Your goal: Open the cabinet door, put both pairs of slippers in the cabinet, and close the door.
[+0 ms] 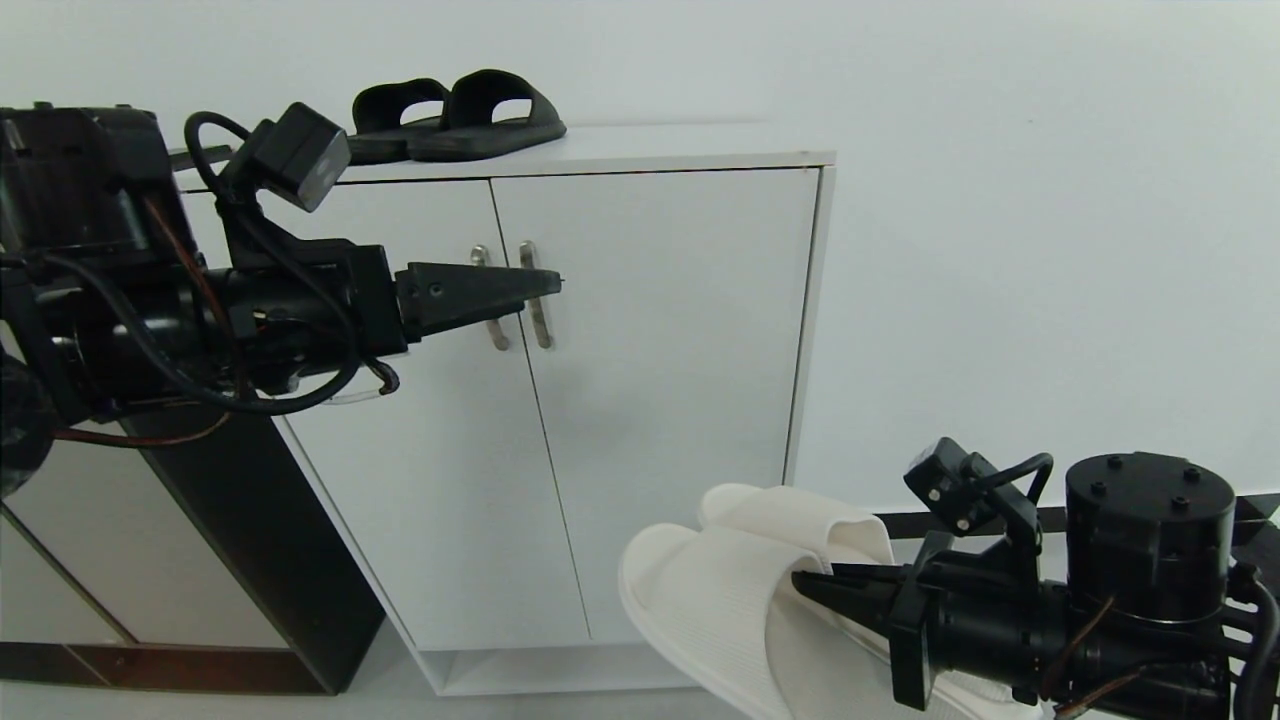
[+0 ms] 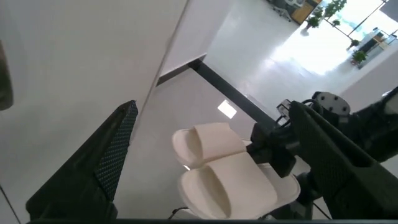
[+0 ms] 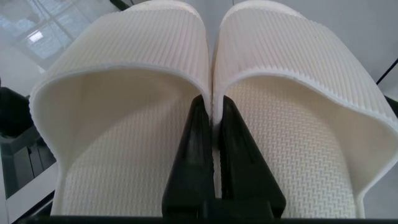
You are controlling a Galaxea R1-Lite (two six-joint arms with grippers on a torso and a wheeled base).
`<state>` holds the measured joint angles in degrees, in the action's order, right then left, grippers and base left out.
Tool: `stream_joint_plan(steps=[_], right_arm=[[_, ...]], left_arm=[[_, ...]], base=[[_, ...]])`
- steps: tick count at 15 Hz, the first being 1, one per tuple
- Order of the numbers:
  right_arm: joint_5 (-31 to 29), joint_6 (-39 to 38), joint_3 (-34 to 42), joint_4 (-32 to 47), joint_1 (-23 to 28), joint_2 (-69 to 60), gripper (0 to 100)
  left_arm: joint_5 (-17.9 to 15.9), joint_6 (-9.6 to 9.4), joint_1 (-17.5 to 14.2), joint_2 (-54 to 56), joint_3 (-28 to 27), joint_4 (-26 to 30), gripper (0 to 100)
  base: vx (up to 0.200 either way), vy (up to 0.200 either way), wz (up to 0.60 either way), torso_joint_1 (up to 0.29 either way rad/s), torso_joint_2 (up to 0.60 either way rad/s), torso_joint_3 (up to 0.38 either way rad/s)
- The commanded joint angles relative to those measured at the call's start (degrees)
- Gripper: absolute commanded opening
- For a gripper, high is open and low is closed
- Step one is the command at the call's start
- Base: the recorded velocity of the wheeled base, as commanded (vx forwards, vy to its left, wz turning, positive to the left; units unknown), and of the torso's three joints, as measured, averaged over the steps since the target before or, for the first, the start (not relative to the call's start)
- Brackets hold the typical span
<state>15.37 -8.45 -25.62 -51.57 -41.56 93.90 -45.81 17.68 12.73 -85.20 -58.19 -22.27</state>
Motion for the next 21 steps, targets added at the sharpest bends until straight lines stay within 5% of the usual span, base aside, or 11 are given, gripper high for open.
stream_joint_plan(steps=[1,6,13,15,21], right_arm=[[0.1,0.0,0.0,0.0,0.0,0.3,0],[0.1,0.0,0.2,0.0,0.0,0.4,0],[0.1,0.0,0.2,0.0,0.0,0.5,0],[0.1,0.0,0.3,0.0,0.0,0.5,0],[0.1,0.0,0.6,0.0,0.0,0.4,0]], left_arm=[[0.2,-0.45,-0.7,-0.8,-0.2,-0.1,100],[0.2,-2.21,-4.9,-4.9,-3.2,-0.1,100],[0.8,-2.73,-4.9,-11.6,-8.3,-0.3,100],[4.1,-4.49,-5.0,-13.3,-9.3,-0.4,100],[6.5,-4.58,-5.0,-16.4,-13.1,-0.3,100]], base=[[0.0,0.0,0.0,0.0,0.0,0.0],[0.0,0.0,0.0,0.0,0.0,0.0],[0.0,0.0,0.0,0.0,0.0,0.0],[0.0,0.0,0.0,0.0,0.0,0.0],[0.0,0.0,0.0,0.0,0.0,0.0]])
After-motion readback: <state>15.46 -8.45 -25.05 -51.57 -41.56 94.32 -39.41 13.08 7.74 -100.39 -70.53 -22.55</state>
